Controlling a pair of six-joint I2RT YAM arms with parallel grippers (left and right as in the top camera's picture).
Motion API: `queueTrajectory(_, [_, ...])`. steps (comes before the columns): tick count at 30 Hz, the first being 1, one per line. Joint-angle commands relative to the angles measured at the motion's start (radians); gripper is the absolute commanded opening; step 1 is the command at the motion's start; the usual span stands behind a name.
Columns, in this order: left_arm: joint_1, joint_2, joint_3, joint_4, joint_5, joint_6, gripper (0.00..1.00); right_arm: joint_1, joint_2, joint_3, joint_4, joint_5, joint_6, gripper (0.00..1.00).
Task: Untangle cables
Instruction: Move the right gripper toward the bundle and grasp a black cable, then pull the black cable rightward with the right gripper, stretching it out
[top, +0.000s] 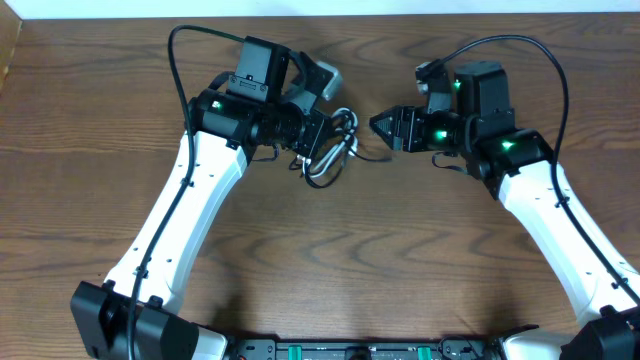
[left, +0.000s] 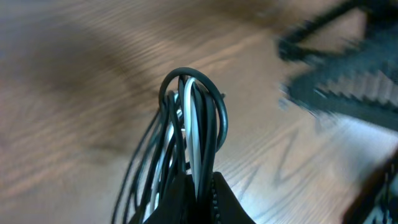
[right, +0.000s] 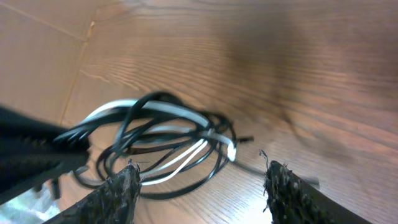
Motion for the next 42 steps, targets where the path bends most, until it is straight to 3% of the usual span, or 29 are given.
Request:
queueTrajectory(1, [0.001,0.002,0.013,0.006,-0.065,-0.238,0.07,0.036,-0.005,0.016,0.026,-0.014,0.010,0.62])
queueTrajectory(3, [0.001,0.002,0.013,0.006,-0.060,-0.292,0.07,0.056,0.002,0.016,0.049,-0.010,0.011,0.61])
queueTrajectory(4, [0.002,0.002,0.013,0.006,-0.054,-0.341,0.07,0.071,0.012,0.016,0.071,-0.010,0.014,0.55])
queueTrajectory(8, [0.002,0.002,0.013,0.006,-0.044,-0.478,0.08,0.111,0.064,0.016,0.148,0.017,0.109,0.47])
queueTrajectory(19, [0.002,0.002,0.013,0.006,-0.004,-0.498,0.07,0.192,0.216,0.016,0.385,0.018,0.233,0.43])
queueTrajectory(20, [0.002,0.002,0.013,0.007,-0.006,-0.497,0.07,0.199,0.230,0.016,0.391,0.031,0.251,0.34])
queueTrajectory(22, [0.002,0.002,0.013,0.006,-0.015,-0.497,0.07,0.201,0.235,0.016,0.391,0.049,0.258,0.26])
queueTrajectory(25, [0.002,0.003,0.013,0.006,-0.084,-0.497,0.07,0.197,0.228,0.016,0.391,0.066,0.257,0.02])
queueTrajectory(32, [0.009,0.004,0.008,0.005,-0.367,-0.505,0.07,0.112,0.132,0.016,0.226,0.058,0.193,0.01])
queueTrajectory(37, [0.050,0.019,-0.003,-0.005,-0.406,-0.505,0.07,0.029,-0.014,0.016,0.098,-0.025,0.048,0.01])
queueTrajectory(42, [0.090,0.058,-0.004,-0.044,-0.406,-0.502,0.07,-0.100,-0.169,0.016,0.022,-0.097,0.010,0.01])
